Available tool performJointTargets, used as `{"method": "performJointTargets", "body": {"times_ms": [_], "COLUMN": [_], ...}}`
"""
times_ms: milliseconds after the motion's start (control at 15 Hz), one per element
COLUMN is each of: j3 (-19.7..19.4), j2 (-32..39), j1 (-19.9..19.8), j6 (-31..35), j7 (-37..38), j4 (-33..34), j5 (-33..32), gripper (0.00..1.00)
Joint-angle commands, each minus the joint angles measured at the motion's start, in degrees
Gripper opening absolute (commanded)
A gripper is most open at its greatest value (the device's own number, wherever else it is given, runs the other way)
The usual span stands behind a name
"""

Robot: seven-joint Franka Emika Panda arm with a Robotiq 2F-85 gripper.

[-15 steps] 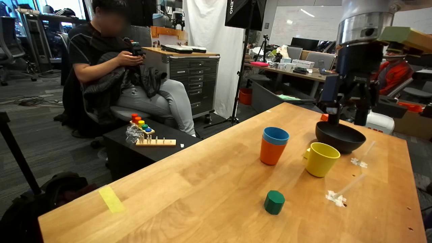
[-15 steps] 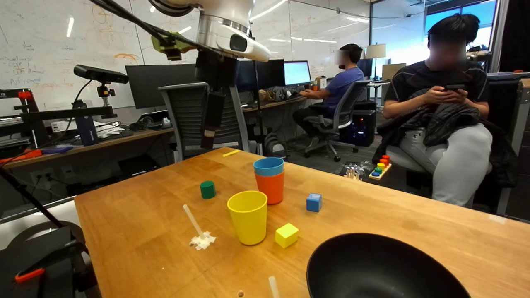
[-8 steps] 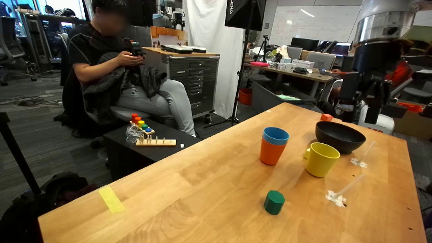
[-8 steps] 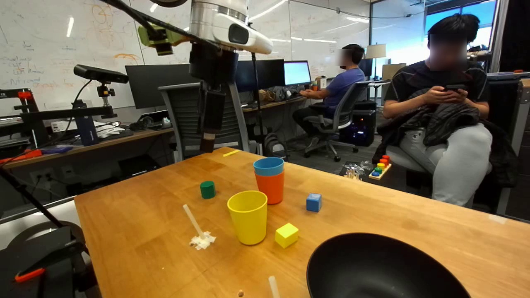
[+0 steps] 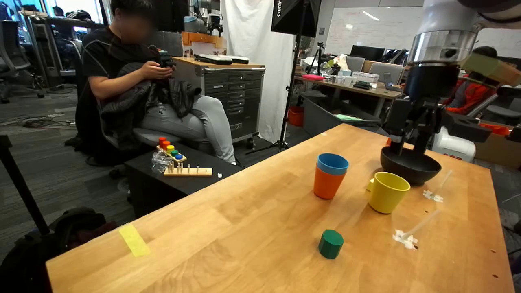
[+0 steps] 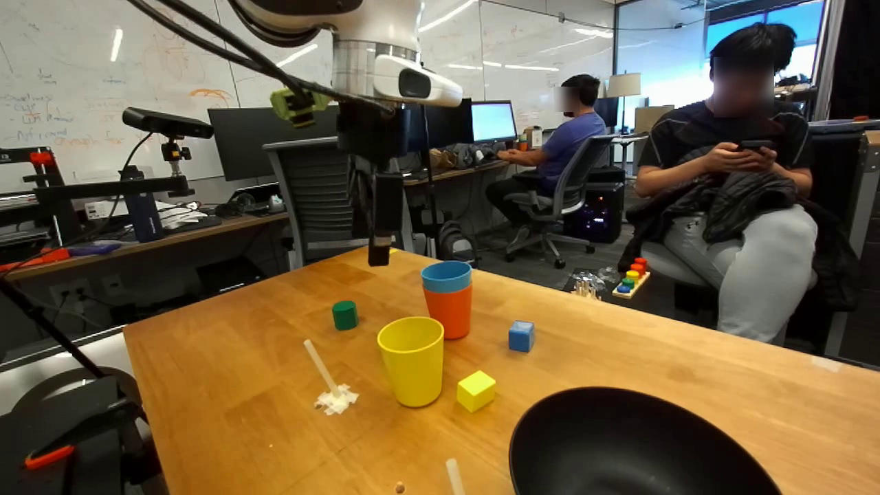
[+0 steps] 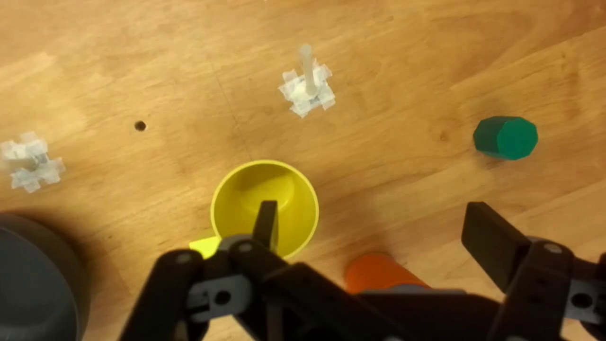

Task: Pick up the blue cup and put it in the orange cup, then pick up the yellow cup and put it in both

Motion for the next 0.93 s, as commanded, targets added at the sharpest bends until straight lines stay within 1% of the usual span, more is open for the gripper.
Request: {"method": "performJointTargets", "body": {"times_ms": [0, 267, 867], "j3": [0.47, 0.91, 0.63], "j2": [3.70, 6.46, 9.83], "j1": [0.33, 0.55, 0.49], "j6": [5.31, 8.51, 9.50], "j7": [-0.02, 0.27, 0.53], "j4": [1.61, 1.13, 1.86], "j5": [-0.60, -1.13, -1.81], "gripper": [1.00, 1.00, 1.00]}}
